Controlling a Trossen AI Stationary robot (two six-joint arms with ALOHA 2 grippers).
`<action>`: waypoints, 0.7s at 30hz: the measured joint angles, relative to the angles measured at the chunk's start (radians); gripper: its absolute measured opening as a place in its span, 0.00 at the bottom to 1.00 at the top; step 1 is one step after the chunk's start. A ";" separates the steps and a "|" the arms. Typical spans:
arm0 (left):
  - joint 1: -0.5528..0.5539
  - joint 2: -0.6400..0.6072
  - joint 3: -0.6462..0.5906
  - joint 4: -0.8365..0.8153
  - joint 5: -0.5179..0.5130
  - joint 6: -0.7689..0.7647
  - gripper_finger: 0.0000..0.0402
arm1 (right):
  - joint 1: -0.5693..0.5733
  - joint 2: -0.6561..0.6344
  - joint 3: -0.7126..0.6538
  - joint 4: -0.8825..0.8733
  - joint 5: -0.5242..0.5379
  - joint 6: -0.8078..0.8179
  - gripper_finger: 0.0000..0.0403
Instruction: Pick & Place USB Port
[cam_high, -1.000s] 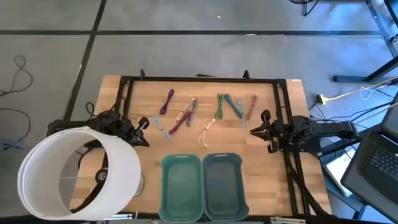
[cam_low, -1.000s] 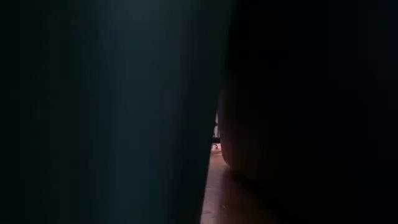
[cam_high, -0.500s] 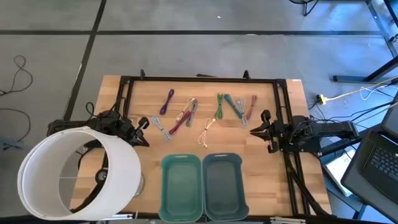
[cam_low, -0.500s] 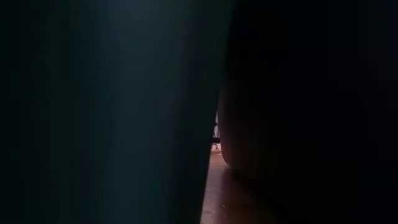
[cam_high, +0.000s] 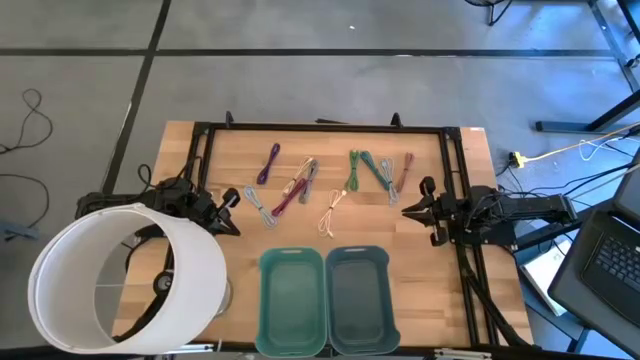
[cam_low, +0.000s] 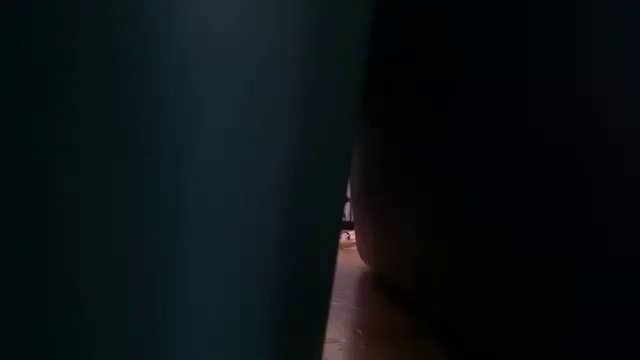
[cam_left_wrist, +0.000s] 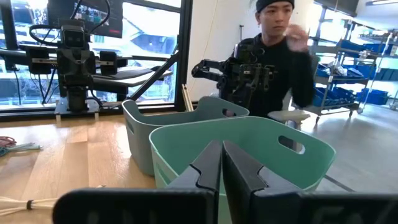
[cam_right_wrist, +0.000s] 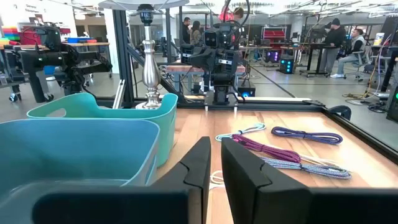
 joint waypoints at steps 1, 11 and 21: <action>0.000 0.000 0.000 0.000 0.000 0.000 0.02 | 0.000 0.000 0.000 0.000 0.000 0.000 0.11; 0.000 0.000 0.000 0.000 0.000 0.000 0.03 | 0.000 0.000 0.000 0.000 0.000 0.000 0.11; 0.000 0.000 0.000 0.000 0.000 0.000 0.02 | 0.000 0.000 0.000 0.000 0.000 0.000 0.11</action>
